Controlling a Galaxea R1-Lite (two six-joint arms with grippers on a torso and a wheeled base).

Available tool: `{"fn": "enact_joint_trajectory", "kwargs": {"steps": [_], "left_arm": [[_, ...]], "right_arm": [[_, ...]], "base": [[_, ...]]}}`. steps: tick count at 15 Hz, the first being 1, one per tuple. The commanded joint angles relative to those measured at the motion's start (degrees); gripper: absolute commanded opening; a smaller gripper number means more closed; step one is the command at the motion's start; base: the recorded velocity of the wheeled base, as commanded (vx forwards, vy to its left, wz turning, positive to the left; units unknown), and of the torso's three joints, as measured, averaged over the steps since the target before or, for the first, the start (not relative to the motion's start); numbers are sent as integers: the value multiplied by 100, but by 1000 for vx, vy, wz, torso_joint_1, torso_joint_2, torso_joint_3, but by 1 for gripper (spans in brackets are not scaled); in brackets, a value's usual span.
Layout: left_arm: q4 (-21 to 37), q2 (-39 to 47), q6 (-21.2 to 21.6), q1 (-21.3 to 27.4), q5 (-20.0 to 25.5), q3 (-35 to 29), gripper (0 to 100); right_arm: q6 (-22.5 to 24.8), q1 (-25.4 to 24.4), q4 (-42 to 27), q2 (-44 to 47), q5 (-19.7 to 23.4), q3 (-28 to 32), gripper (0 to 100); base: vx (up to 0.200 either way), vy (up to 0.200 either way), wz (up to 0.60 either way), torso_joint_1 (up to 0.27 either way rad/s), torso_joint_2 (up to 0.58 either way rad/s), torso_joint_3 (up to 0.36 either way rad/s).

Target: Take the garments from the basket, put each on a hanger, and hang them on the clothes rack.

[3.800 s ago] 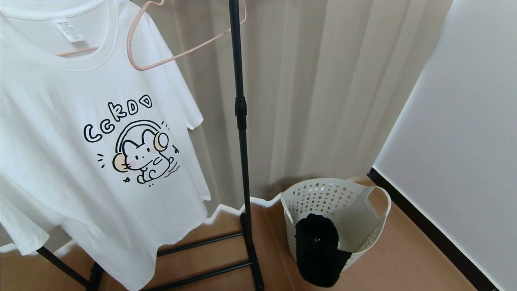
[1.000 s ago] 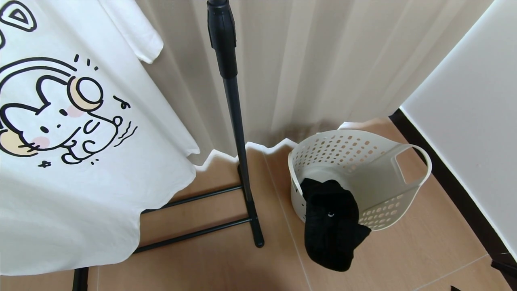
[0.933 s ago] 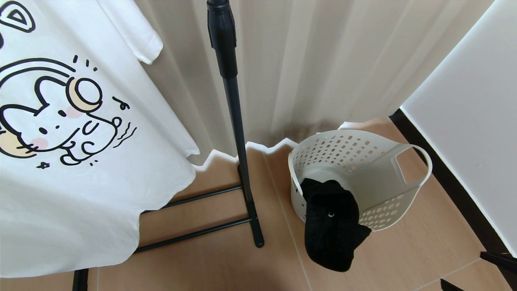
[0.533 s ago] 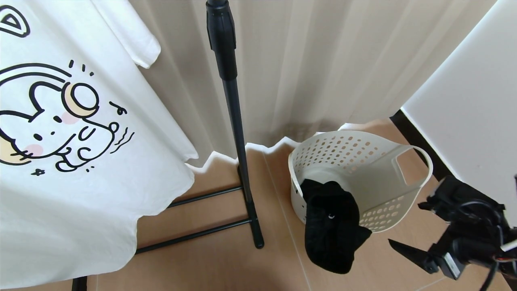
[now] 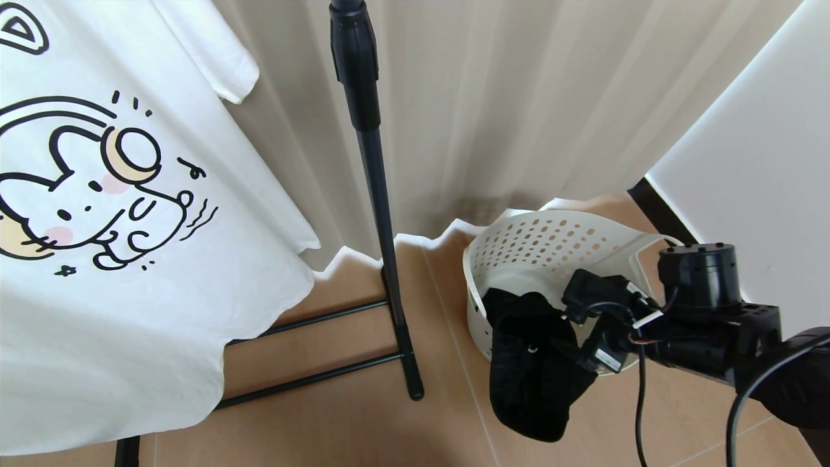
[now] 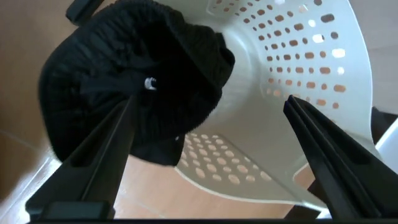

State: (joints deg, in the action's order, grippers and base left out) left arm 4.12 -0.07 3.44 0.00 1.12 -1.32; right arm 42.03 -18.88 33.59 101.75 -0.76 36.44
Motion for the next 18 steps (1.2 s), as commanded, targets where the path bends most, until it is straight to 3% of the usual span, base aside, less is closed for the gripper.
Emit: {"fn": "enact_joint_trajectory", "kwargs": {"steps": [1, 7, 11, 18], "left_arm": [[1, 7, -1, 0, 2, 0, 100], [1, 7, -1, 0, 2, 0, 100], [1, 7, -1, 0, 2, 0, 100], [1, 7, -1, 0, 2, 0, 100]], "right_arm": [[15, -28, 298, 741, 14, 153, 100], [-213, -72, 561, 1540, -232, 663, 100], [-538, -72, 1519, 1936, -364, 707, 100], [-670, -151, 1757, 2094, -381, 751, 100]], "base": [[0, 0, 0, 0, 0, 0], [0, 0, 0, 0, 0, 0], [0, 0, 0, 0, 0, 0], [0, 0, 0, 0, 0, 0]]}}
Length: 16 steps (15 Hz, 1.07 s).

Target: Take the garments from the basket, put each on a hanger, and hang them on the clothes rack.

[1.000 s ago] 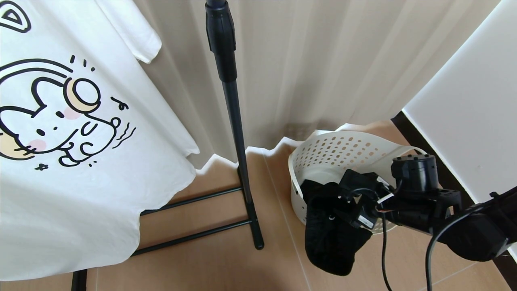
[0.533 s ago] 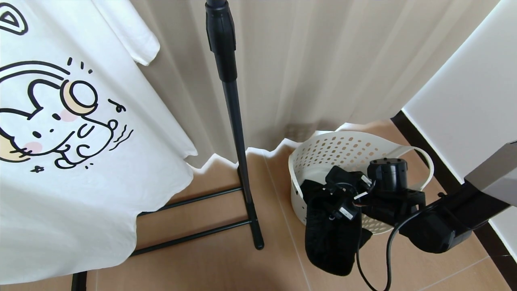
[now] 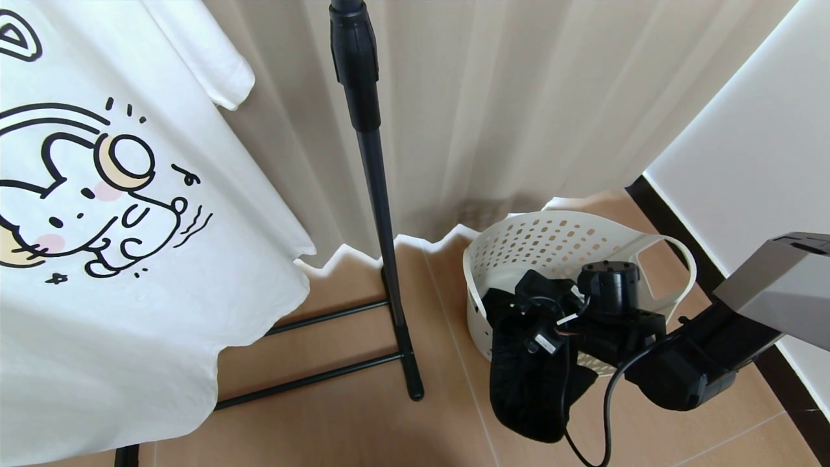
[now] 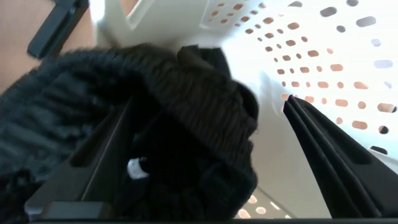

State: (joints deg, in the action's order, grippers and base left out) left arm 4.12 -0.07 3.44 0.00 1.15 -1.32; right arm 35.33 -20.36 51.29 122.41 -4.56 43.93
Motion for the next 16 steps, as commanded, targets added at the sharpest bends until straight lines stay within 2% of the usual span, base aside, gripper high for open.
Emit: {"fn": "enact_joint_trajectory", "kwargs": {"steps": [1, 4, 5, 11, 13, 14, 15, 16], "left_arm": [[1, 7, -1, 0, 0, 0, 100], [1, 7, 8, 0, 0, 0, 100], [1, 7, -1, 0, 0, 0, 100], [1, 7, -1, 0, 0, 0, 100], [1, 7, -1, 0, 0, 0, 100], [1, 7, -1, 0, 0, 0, 100], [1, 7, -1, 0, 0, 0, 100], [1, 7, -1, 0, 0, 0, 100]], "right_arm": [[-17, -3, 101, 73, -1, 10, 100], [-17, -3, 145, 99, -1, 1, 100], [-17, -3, 145, 108, -1, 10, 0], [-26, -3, 154, 29, -1, -43, 0], [-105, -109, 154, -402, -1, -227, 0], [-272, -205, 154, -674, -19, -359, 0], [-799, -408, 127, -1500, -107, -702, 0], [-1019, -513, 75, -1957, -151, -913, 0]], "base": [[0, 0, 0, 0, 0, 0], [0, 0, 0, 0, 0, 0], [0, 0, 0, 0, 0, 0], [0, 0, 0, 0, 0, 0], [0, 0, 0, 0, 0, 0], [0, 0, 0, 0, 0, 0], [0, 0, 0, 0, 0, 0], [0, 0, 0, 0, 0, 0]]}}
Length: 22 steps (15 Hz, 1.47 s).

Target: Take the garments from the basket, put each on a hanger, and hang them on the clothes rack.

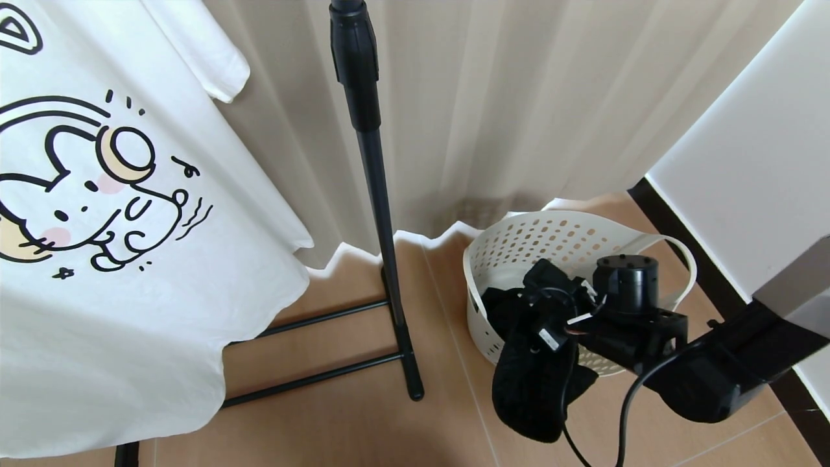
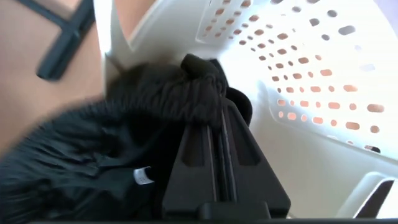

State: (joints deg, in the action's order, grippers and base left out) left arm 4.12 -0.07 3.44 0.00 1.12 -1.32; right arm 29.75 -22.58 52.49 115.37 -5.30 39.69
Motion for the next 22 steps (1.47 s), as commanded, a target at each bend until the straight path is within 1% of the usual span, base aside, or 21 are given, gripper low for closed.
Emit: {"fn": "enact_joint_trajectory", "kwargs": {"steps": [1, 2, 3, 4, 5, 6, 7, 8, 9, 10, 11, 22], "left_arm": [[1, 7, -1, 0, 2, 0, 100], [1, 7, -1, 0, 2, 0, 100], [1, 7, -1, 0, 2, 0, 100], [1, 7, -1, 0, 2, 0, 100], [1, 7, -1, 0, 2, 0, 100], [1, 7, 8, 0, 2, 0, 100], [1, 7, -1, 0, 2, 0, 100], [1, 7, -1, 0, 2, 0, 100], [1, 7, 8, 0, 2, 0, 100], [1, 7, -1, 0, -15, 9, 100], [1, 7, 17, 0, 11, 0, 100], [10, 7, 8, 0, 20, 0, 100]], "right_arm": [[-663, -414, -81, -1896, -138, -752, 0], [-742, -476, -108, -2335, -199, -928, 0], [-865, -775, -327, -3372, -340, -1271, 0], [-962, -1012, -512, -3917, -384, -1394, 0], [-962, -1240, -688, -4462, -401, -1420, 0], [-962, -1399, -855, -4796, -445, -1394, 0], [-953, -1601, -1224, -5262, -612, -1359, 0], [-962, -1609, -1523, -5569, -674, -1394, 0], [-988, -1601, -1628, -5675, -674, -1447, 0], [-1120, -1601, -1734, -5701, -674, -1464, 0], [-1173, -1601, -1698, -5710, -700, -1438, 0], [-1173, -1601, -1742, -5833, -727, -1333, 0]], "base": [[0, 0, 0, 0, 0, 0], [0, 0, 0, 0, 0, 0], [0, 0, 0, 0, 0, 0], [0, 0, 0, 0, 0, 0], [0, 0, 0, 0, 0, 0], [0, 0, 0, 0, 0, 0], [0, 0, 0, 0, 0, 0], [0, 0, 0, 0, 0, 0], [0, 0, 0, 0, 0, 0], [0, 0, 0, 0, 0, 0], [0, 0, 0, 0, 0, 0], [0, 0, 0, 0, 0, 0]]}}
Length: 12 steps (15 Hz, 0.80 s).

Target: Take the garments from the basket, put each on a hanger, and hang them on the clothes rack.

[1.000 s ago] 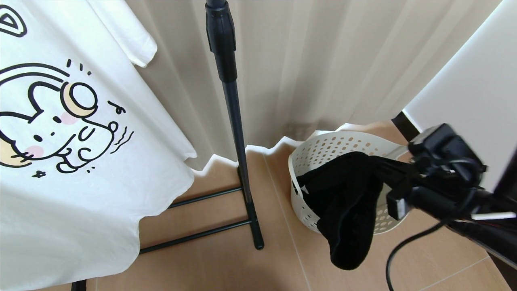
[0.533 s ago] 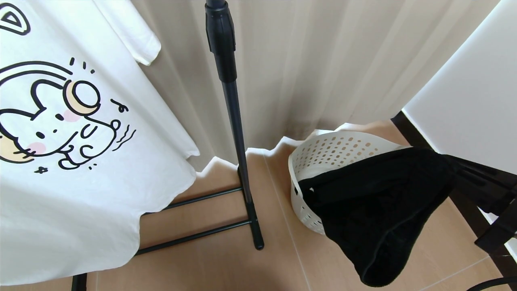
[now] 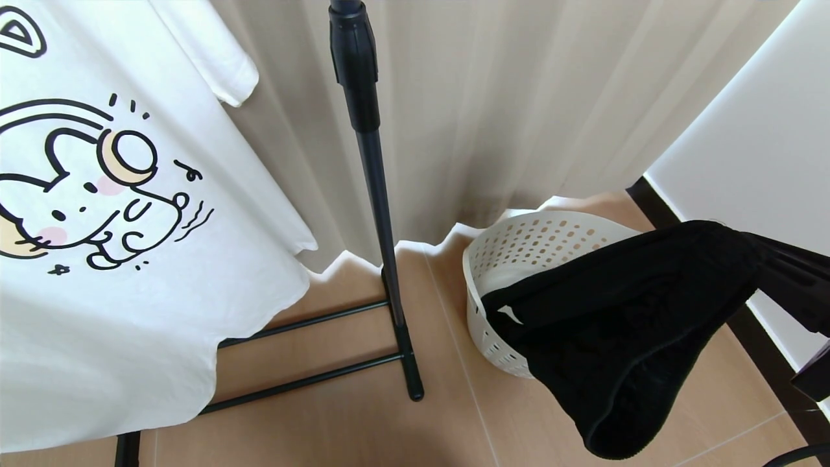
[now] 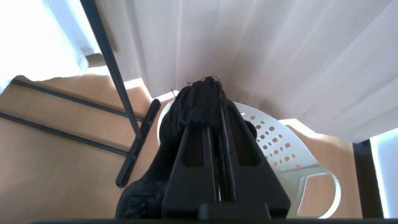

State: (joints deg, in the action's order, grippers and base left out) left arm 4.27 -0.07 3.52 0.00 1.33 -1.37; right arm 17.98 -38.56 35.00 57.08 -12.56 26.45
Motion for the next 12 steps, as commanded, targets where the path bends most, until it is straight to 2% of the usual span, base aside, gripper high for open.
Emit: {"fn": "enact_joint_trajectory", "kwargs": {"steps": [1, 5, 12], "left_arm": [[-5, 7, -1, 0, -1, 5, 100], [4, 7, -36, 0, -1, -4, 100], [4, 7, -71, 0, -1, -13, 100]], "right_arm": [[4, -3, 7, -4, -10, -17, 0], [12, -3, -2, 5, -19, -44, 0], [12, -3, -2, 5, -10, -114, 0]], "base": [[0, 0, 0, 0, 0, 0], [0, 0, 0, -1, 1, 24], [0, 0, 0, 1, 2, 185]]}}
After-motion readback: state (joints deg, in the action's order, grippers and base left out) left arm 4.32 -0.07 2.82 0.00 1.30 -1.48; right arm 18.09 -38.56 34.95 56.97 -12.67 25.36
